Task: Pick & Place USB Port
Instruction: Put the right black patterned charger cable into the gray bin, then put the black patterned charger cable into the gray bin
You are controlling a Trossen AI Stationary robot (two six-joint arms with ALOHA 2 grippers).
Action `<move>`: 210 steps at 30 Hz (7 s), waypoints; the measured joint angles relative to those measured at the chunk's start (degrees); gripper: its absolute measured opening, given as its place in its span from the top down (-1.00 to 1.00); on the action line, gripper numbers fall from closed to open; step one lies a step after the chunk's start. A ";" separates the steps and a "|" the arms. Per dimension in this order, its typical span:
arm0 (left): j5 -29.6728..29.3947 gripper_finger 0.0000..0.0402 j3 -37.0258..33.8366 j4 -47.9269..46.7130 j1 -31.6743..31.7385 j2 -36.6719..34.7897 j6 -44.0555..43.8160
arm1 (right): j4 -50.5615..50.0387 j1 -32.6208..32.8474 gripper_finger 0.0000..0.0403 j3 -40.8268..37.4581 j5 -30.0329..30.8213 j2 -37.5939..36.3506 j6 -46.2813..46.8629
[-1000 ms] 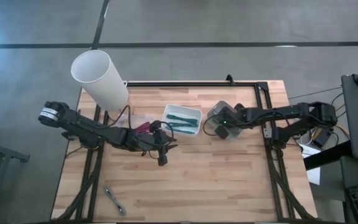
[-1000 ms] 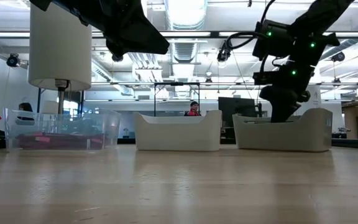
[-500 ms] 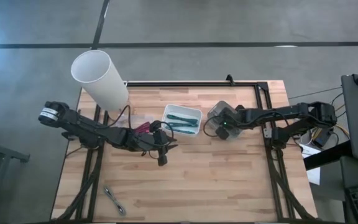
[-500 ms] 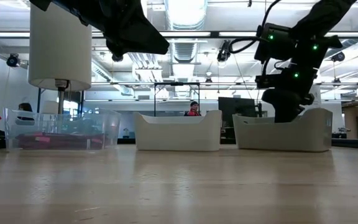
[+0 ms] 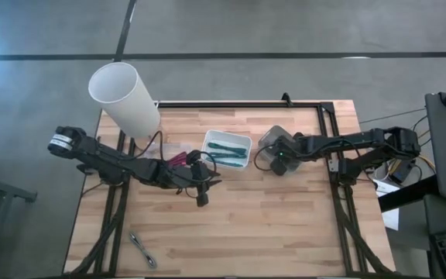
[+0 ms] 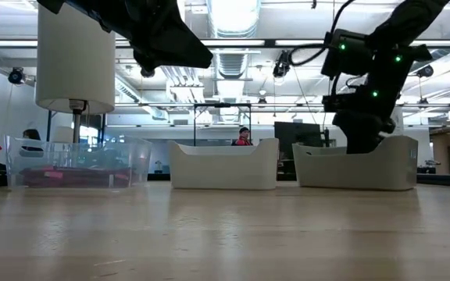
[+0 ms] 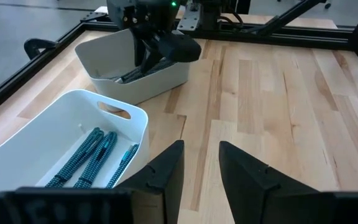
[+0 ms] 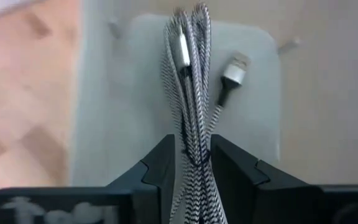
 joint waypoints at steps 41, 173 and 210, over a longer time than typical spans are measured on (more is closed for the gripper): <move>31.58 0.41 6.14 -46.85 -26.40 0.09 -39.89 | 17.04 12.38 0.37 10.44 -0.65 4.09 -20.67; -25.09 0.99 12.15 11.13 -16.68 15.34 -4.50 | 62.79 29.89 0.86 9.19 -8.98 14.94 -19.37; -25.30 0.63 10.05 8.61 -16.18 15.34 -11.50 | -4.70 25.62 0.88 9.19 18.03 -16.68 1.55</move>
